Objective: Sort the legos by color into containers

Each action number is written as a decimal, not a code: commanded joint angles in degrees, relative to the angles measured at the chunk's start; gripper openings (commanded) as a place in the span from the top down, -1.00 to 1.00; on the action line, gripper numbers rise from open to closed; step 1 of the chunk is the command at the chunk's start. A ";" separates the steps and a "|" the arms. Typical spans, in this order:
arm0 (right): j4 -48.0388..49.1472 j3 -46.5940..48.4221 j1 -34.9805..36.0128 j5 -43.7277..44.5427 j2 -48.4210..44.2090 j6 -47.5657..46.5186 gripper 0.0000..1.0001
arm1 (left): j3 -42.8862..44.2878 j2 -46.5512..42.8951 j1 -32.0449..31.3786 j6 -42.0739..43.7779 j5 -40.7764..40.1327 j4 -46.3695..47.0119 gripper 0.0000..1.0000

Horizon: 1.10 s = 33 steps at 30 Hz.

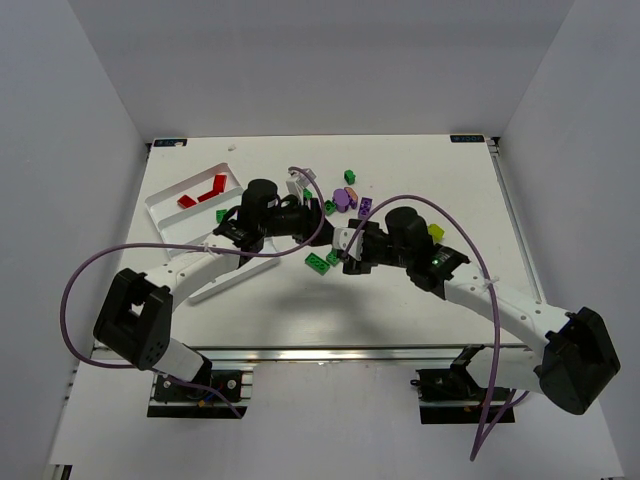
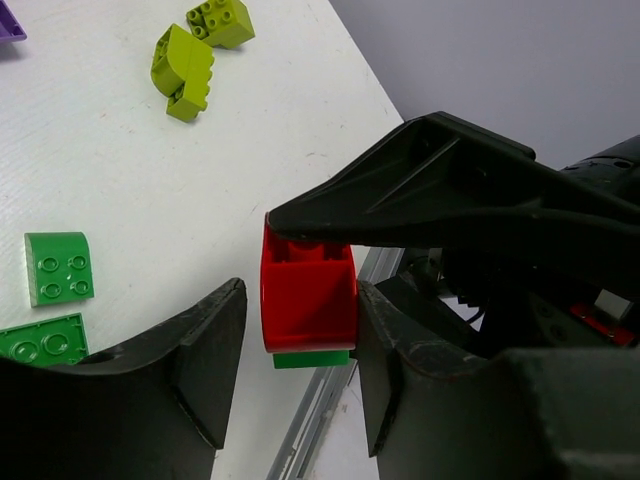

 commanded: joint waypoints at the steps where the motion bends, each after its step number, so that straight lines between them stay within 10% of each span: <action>1: 3.33 0.13 0.89 -0.04 -0.04 -0.66 0.83 | 1.91 0.00 -0.40 1.20 0.79 -0.56 -0.12; 11: 5.00 -0.05 1.16 2.42 0.66 0.66 0.46 | 2.96 0.79 -0.92 2.08 3.25 -1.79 0.70; 20: 7.63 0.83 0.98 6.73 1.63 4.61 -0.79 | 3.49 -0.35 -0.92 5.07 1.41 -4.07 1.00; 33: 0.35 5.13 -4.10 4.62 3.12 6.37 -0.79 | 0.85 -6.06 4.88 5.34 -11.85 -3.20 1.00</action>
